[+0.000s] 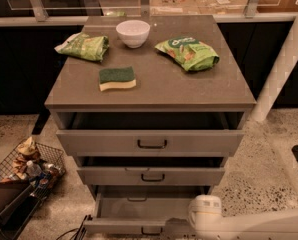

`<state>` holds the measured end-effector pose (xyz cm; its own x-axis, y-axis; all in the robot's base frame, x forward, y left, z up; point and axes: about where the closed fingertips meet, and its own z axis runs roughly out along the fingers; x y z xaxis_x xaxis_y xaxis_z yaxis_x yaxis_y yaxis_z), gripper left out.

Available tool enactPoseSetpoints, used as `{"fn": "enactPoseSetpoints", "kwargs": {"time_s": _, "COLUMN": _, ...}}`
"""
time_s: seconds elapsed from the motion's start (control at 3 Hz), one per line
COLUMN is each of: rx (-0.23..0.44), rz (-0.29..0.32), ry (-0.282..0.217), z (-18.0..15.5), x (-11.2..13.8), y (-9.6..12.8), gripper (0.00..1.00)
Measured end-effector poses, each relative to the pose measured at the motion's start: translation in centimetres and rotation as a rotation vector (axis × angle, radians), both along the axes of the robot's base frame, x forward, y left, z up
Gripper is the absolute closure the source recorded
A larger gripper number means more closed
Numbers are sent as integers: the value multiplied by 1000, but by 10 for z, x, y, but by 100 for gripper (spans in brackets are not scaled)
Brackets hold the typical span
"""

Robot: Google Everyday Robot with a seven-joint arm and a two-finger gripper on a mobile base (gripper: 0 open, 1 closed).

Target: Open bottom drawer

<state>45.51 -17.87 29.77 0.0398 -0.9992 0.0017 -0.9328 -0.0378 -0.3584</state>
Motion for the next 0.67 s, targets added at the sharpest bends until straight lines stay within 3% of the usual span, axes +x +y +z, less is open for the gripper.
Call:
{"fn": "enactPoseSetpoints", "kwargs": {"time_s": 0.33, "rx": 60, "rz": -27, "ry": 11, "z": -37, "x": 27, "y": -24, "gripper": 100}}
{"fn": "enactPoseSetpoints", "kwargs": {"time_s": 0.67, "rx": 90, "rz": -26, "ry": 42, "z": -70, "x": 51, "y": -30, "gripper": 100}}
